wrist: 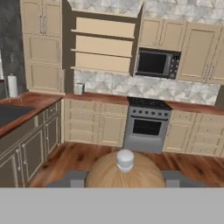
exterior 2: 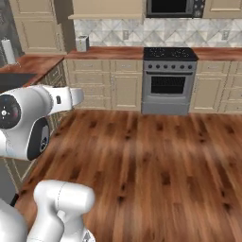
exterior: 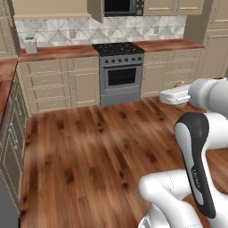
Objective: Retrieve the shaker from the cabinet and place it next the steak on a plate on the dining table.
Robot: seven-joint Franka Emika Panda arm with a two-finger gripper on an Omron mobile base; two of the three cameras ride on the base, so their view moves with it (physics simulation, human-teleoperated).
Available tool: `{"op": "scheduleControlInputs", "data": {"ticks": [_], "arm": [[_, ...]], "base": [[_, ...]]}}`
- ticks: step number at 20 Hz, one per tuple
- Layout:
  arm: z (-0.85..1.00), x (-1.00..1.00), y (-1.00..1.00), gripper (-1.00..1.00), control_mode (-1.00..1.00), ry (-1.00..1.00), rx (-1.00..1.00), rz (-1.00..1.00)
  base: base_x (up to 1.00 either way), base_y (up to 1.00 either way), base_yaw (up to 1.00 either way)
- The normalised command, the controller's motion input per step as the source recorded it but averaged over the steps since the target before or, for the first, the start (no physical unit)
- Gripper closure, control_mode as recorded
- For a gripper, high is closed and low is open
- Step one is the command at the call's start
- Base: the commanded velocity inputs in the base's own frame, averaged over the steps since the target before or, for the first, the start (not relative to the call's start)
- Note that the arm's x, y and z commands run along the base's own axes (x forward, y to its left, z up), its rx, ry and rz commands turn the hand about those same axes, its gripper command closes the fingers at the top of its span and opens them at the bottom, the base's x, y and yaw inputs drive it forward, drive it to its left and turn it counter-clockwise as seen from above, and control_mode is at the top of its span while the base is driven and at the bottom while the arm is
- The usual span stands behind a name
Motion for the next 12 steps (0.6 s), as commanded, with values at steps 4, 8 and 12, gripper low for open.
{"op": "scheduleControlInputs", "data": {"ticks": [4, 8, 12], "arm": [[0.00, 0.00, 0.00, 1.00, 1.00, 0.00, 0.00, 0.00], [0.00, 0.00, 0.00, 1.00, 1.00, 0.00, 0.00, 0.00], [0.00, 0.00, 0.00, 1.00, 1.00, 0.00, 0.00, 0.00]], "base": [[0.00, 1.00, 0.00], [-0.21, 1.00, 0.01], [-0.30, 1.00, 0.01]]}}
